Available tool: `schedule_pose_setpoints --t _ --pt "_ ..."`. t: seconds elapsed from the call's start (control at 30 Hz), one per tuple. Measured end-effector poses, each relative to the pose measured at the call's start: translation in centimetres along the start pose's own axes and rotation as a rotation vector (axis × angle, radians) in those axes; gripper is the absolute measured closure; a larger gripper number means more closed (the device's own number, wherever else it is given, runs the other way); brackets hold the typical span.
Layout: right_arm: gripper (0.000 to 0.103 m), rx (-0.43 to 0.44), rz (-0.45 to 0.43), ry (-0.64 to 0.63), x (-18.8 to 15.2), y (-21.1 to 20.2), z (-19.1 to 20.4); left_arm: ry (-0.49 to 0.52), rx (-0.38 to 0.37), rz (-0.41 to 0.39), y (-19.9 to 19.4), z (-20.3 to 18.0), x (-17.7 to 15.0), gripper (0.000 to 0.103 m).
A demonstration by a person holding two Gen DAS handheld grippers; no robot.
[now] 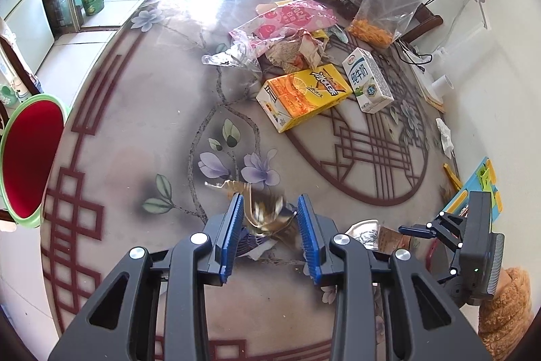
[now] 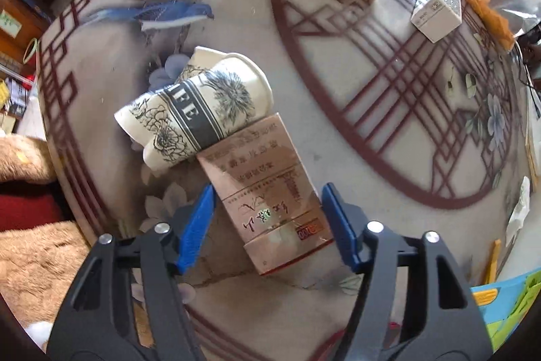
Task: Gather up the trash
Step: 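Grasp brown wrapper with left tool while right tool grasps the brown box, then lift both held items and carry them toward the red bucket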
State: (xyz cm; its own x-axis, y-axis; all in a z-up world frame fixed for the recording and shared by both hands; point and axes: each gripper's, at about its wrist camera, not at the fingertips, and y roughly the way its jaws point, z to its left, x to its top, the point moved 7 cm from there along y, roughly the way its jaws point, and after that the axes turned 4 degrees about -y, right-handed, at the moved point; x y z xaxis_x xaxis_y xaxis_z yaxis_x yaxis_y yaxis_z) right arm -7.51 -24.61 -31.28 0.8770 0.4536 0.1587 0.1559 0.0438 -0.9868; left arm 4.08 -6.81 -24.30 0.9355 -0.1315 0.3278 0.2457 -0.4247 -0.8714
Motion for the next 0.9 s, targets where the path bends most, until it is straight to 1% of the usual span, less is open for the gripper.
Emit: schedule_pose_setpoints --t 0.07,0.23,0.3,0.37,0.5,0.6,0.67,0.77,0.8,0.9 --pt "0.043 0.008 -0.028 0.055 0.3 -0.6 -0.4 -0.001 0.000 -0.006 -0.2 0.2 0.2 0.073" --pt "0.044 0.050 -0.144 0.269 2.1 -3.6 -3.2 0.001 -0.009 -0.017 -0.6 0.4 0.6 0.073" --pt "0.044 0.067 -0.215 0.372 3.2 -5.2 -4.3 0.005 -0.016 -0.019 -0.7 0.3 0.7 0.073" --pt "0.044 0.077 -0.284 0.445 4.3 -6.8 -4.9 0.013 -0.024 -0.020 -0.8 0.2 0.8 0.073" --pt "0.044 0.098 -0.409 0.559 6.5 -9.6 -5.4 0.026 -0.038 -0.024 -1.2 0.1 1.0 0.074" --pt "0.044 0.110 -0.474 0.604 8.2 -11.1 -5.0 0.030 -0.046 -0.036 -1.7 0.3 1.4 0.074" --pt "0.044 0.125 -0.493 0.606 9.6 -11.6 -4.1 0.031 -0.052 -0.046 -2.2 0.7 1.6 0.075" --pt "0.044 0.115 -0.502 0.597 11.0 -12.2 -3.1 0.026 -0.060 -0.063 -3.0 1.3 2.1 0.075" --pt "0.044 0.118 -0.506 0.595 11.5 -12.3 -2.6 0.026 -0.061 -0.069 -3.3 1.6 2.3 0.077" --pt "0.044 0.128 -0.512 0.582 12.6 -12.5 -1.5 0.027 -0.060 -0.083 -4.1 2.6 3.0 0.077"
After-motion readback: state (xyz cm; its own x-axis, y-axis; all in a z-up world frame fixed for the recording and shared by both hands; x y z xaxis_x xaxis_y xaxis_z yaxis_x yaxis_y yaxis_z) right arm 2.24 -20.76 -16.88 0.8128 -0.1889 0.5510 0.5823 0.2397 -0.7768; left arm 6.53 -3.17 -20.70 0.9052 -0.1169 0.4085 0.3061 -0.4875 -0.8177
